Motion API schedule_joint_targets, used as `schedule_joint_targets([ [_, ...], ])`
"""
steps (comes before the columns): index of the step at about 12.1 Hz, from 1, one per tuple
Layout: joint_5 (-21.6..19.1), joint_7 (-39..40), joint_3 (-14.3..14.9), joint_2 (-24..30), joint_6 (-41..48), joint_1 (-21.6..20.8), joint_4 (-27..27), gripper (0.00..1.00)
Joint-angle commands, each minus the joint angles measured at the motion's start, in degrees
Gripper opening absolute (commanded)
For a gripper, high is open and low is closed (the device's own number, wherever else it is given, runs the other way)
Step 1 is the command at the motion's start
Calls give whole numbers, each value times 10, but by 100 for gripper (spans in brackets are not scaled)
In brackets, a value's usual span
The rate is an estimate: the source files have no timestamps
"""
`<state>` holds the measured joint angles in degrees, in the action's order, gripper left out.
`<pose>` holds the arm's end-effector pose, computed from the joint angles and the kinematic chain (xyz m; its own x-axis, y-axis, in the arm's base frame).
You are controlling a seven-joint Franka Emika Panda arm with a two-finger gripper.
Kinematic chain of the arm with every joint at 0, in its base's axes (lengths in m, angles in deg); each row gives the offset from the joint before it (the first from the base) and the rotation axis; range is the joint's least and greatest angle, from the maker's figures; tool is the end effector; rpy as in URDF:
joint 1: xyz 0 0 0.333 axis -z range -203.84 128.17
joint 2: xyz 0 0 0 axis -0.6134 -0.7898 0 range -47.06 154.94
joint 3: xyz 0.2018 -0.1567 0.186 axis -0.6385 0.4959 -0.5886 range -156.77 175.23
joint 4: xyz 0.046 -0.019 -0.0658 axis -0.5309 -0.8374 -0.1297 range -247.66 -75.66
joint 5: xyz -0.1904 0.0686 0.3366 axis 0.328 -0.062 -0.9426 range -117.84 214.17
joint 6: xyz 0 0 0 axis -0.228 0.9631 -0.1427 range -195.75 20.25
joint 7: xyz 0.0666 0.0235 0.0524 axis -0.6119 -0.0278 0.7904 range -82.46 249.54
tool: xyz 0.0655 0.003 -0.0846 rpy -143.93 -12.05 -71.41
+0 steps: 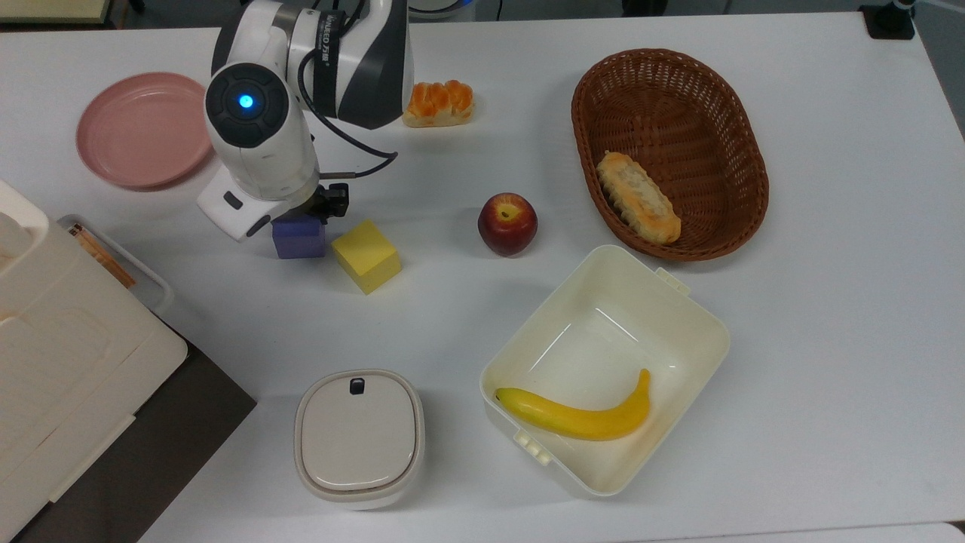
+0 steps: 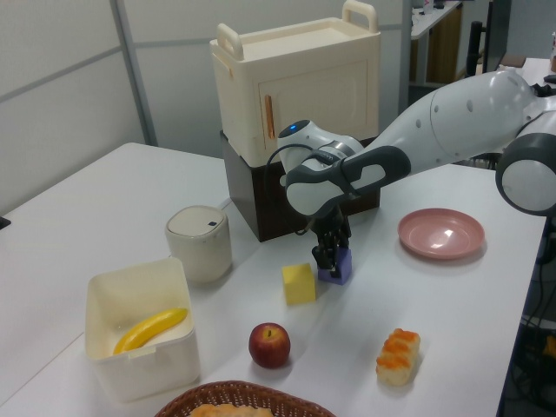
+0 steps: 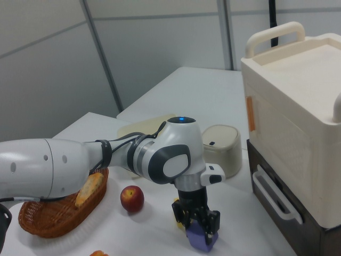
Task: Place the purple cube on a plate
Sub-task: 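Lift the purple cube and carry it over the pink plate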
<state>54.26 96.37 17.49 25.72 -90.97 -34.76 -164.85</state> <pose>0.6464 -0.1264 0.3244 0.9722 0.0681 -0.2238 0.0950 -0.9892 0.1113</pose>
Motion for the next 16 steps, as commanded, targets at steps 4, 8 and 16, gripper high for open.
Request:
schedule_joint_targets([
  [4, 7, 6, 7, 44, -10, 2, -5, 42],
  [8, 10, 45, 43, 74, 40, 9, -7, 43],
  [16, 10, 129, 55, 188, 40, 72, -111, 43],
])
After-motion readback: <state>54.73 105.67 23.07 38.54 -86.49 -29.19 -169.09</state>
